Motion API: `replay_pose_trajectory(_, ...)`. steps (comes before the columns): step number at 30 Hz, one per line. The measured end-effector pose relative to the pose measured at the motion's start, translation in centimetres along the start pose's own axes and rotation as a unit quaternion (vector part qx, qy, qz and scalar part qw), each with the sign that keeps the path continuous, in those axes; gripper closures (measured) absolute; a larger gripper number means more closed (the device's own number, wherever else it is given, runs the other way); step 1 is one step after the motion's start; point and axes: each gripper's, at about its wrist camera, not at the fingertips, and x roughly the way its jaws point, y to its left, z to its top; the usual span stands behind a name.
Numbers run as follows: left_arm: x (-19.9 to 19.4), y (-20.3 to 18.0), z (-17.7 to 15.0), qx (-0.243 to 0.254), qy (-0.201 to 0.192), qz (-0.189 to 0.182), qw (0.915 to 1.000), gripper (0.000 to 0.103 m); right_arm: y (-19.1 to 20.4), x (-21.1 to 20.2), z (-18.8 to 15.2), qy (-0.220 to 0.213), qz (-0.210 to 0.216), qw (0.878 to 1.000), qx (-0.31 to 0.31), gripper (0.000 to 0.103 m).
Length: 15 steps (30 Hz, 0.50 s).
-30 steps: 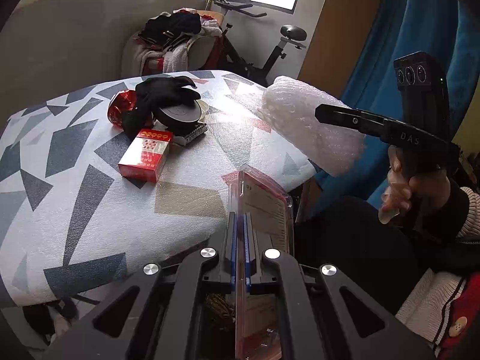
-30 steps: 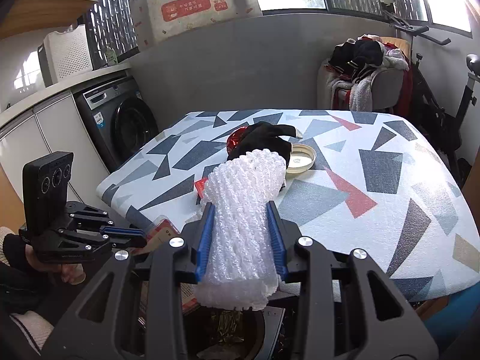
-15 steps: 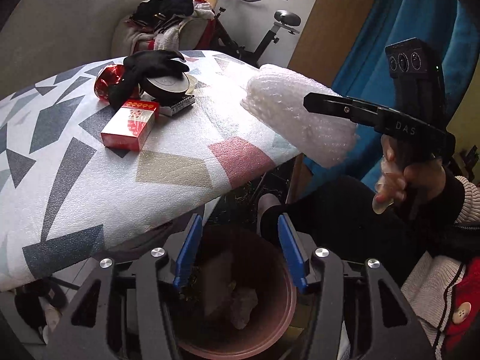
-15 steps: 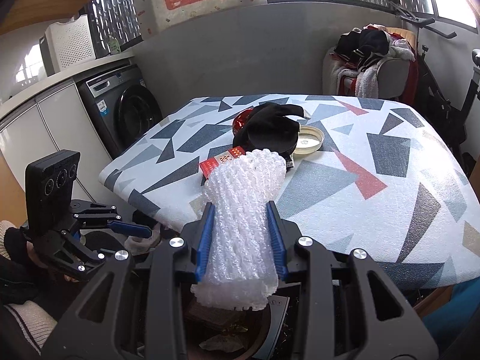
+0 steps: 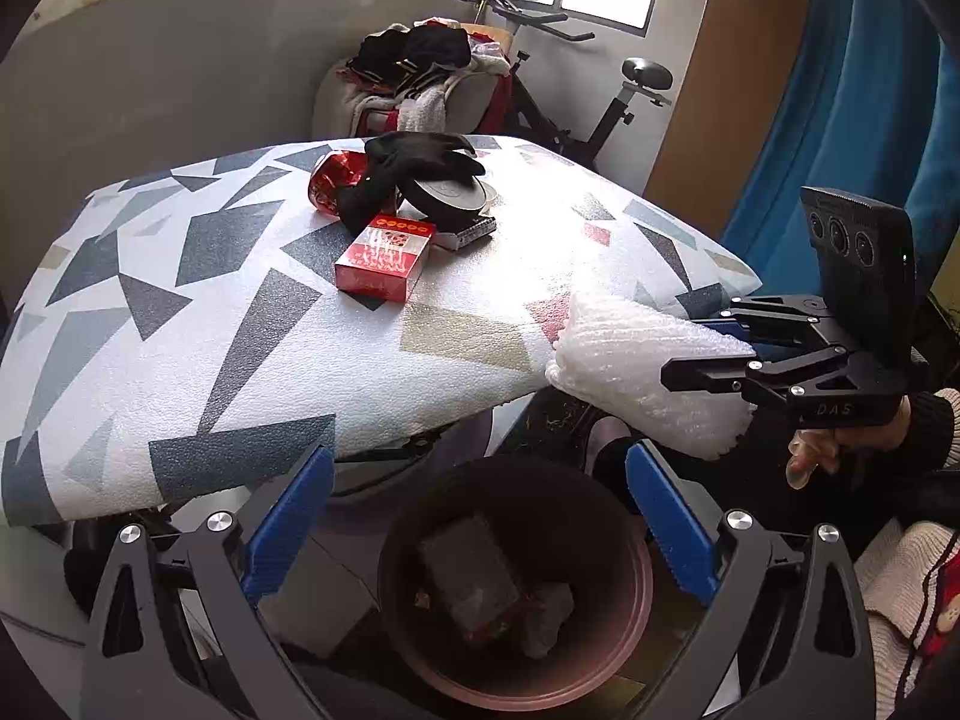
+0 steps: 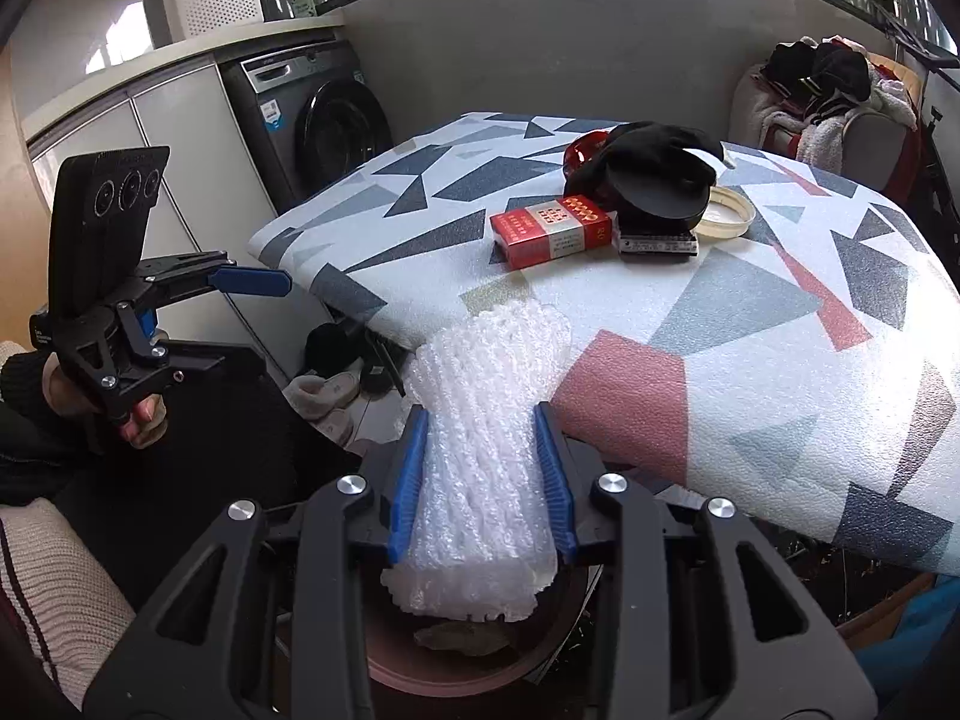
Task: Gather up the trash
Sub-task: 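Open the left gripper to drop the phone case box into the bin, then lower the white foam net into the bin and open the right gripper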
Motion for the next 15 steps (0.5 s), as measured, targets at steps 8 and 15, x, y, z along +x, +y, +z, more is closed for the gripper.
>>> replay_pose_trajectory(8,0.2,0.1,-0.5,-0.008,-0.010,0.037,0.9992,0.006,1.3,2.6,-1.3,0.056,0.011,0.998,-0.028,0.064)
replay_pose_trajectory(15,0.8,1.8,-0.5,-0.051,0.000,0.042,0.9978,0.006,1.0,3.7,-1.8,0.080,0.010,0.997,-0.020,0.061)
